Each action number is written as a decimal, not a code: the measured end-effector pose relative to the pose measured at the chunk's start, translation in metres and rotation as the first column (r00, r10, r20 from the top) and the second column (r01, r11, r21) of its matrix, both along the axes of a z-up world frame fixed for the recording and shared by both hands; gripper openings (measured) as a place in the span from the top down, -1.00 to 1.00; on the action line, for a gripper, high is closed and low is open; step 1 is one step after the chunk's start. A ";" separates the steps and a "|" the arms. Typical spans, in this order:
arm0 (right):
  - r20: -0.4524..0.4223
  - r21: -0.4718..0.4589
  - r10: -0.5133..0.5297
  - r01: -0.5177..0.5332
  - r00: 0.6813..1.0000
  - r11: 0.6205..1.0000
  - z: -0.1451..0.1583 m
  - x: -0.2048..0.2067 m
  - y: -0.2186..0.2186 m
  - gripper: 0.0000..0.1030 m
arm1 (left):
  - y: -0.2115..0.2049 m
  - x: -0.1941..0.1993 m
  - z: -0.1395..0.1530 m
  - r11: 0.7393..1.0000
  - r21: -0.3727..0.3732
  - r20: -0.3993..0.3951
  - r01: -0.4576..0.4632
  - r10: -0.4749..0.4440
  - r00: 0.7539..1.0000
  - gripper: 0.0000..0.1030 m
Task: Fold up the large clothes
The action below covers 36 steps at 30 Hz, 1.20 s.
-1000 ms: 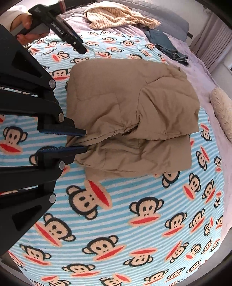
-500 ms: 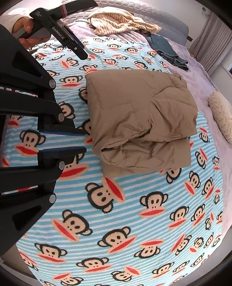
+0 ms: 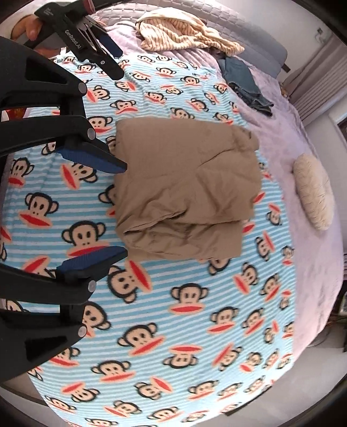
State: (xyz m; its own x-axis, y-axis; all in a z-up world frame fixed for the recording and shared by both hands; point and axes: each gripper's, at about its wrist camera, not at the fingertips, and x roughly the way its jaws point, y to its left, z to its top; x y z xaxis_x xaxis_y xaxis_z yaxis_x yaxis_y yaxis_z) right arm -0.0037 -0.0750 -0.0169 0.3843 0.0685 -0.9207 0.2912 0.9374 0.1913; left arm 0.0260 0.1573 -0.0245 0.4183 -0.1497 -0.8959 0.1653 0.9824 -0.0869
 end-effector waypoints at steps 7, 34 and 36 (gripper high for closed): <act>0.085 -0.117 -0.015 0.025 0.996 0.993 0.030 0.007 0.006 -0.66 | 0.000 -0.001 0.026 0.999 -0.016 0.052 -0.035 0.035 0.998 -1.00; 0.144 -0.217 -0.011 0.042 0.990 0.975 0.049 0.005 0.013 -0.71 | -0.002 -0.002 0.046 0.998 0.042 0.127 -0.050 0.044 0.991 -1.00; 0.144 -0.217 -0.009 0.041 0.990 0.975 0.049 0.005 0.013 -0.71 | -0.002 -0.002 0.045 0.998 0.040 0.126 -0.050 0.045 0.991 -1.00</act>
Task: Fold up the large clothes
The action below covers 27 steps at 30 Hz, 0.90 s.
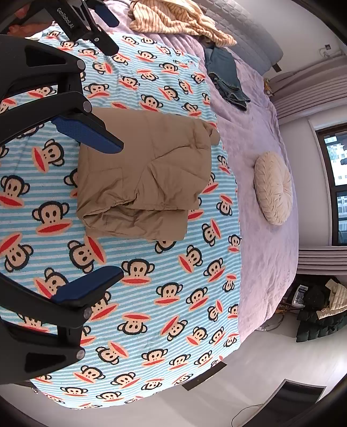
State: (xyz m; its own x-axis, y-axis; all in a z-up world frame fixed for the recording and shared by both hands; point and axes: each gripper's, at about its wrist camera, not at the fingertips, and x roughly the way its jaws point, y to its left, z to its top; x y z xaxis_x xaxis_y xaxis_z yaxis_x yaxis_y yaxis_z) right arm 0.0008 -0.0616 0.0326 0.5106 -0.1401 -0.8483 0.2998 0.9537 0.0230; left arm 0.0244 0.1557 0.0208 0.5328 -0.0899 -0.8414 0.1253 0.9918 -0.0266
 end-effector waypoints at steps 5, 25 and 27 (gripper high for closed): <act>-0.001 0.000 -0.003 0.003 1.000 1.000 0.000 0.000 0.001 -0.71 | 0.000 0.000 0.000 1.000 0.000 -0.001 0.002 -0.002 1.000 -1.00; -0.001 0.002 -0.005 0.005 1.000 1.000 -0.001 0.000 0.002 -0.71 | -0.001 0.000 0.001 1.000 0.000 0.000 0.000 0.000 1.000 -1.00; -0.002 0.002 -0.003 0.003 1.000 1.000 0.000 0.000 0.002 -0.71 | -0.001 0.000 0.000 1.000 0.002 0.000 0.000 0.000 1.000 -1.00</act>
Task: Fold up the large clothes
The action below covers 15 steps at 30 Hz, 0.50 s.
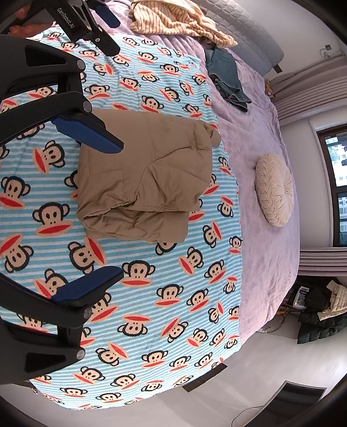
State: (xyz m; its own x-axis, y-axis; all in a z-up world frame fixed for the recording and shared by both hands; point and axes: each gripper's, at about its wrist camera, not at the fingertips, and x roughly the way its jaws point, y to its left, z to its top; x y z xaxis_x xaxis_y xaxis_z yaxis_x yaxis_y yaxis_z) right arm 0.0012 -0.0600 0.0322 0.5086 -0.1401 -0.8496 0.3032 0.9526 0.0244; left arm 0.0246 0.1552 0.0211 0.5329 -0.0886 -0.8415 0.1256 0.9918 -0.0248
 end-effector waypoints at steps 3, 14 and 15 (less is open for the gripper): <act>-0.001 0.000 -0.002 0.002 1.000 1.000 0.000 0.000 0.000 -0.71 | 0.000 0.000 0.000 1.000 0.000 0.000 -0.001 0.001 1.000 -1.00; -0.001 0.000 0.000 0.000 1.000 1.000 0.000 0.001 0.000 -0.71 | 0.000 0.000 0.000 1.000 -0.001 0.000 -0.001 0.001 1.000 -1.00; -0.001 0.001 -0.002 0.002 1.000 1.000 0.000 0.001 0.000 -0.71 | 0.000 0.000 0.000 1.000 -0.001 -0.001 -0.001 0.001 1.000 -1.00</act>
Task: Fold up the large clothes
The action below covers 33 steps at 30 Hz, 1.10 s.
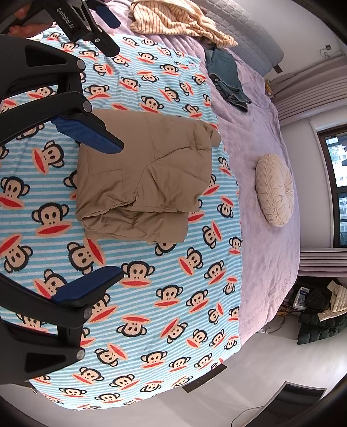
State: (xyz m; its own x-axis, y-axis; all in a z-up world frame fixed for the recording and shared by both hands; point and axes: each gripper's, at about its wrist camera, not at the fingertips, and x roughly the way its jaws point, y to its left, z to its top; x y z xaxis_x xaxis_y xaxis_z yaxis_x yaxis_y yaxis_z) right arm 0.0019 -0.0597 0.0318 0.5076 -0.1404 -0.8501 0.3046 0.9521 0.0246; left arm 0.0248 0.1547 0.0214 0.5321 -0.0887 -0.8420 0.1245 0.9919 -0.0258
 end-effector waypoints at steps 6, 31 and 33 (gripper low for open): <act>-0.003 0.003 0.003 -0.003 1.000 1.000 0.001 -0.001 0.003 -0.71 | 0.000 0.000 0.000 1.000 0.000 0.001 0.000 0.000 1.000 -1.00; -0.005 0.005 0.003 -0.003 1.000 1.000 0.000 0.001 0.003 -0.71 | 0.001 0.002 0.000 1.000 0.001 0.002 0.001 -0.001 1.000 -1.00; -0.005 0.005 0.005 -0.005 1.000 1.000 0.000 0.001 0.003 -0.71 | 0.001 0.003 0.000 1.000 0.000 0.004 0.001 -0.001 1.000 -1.00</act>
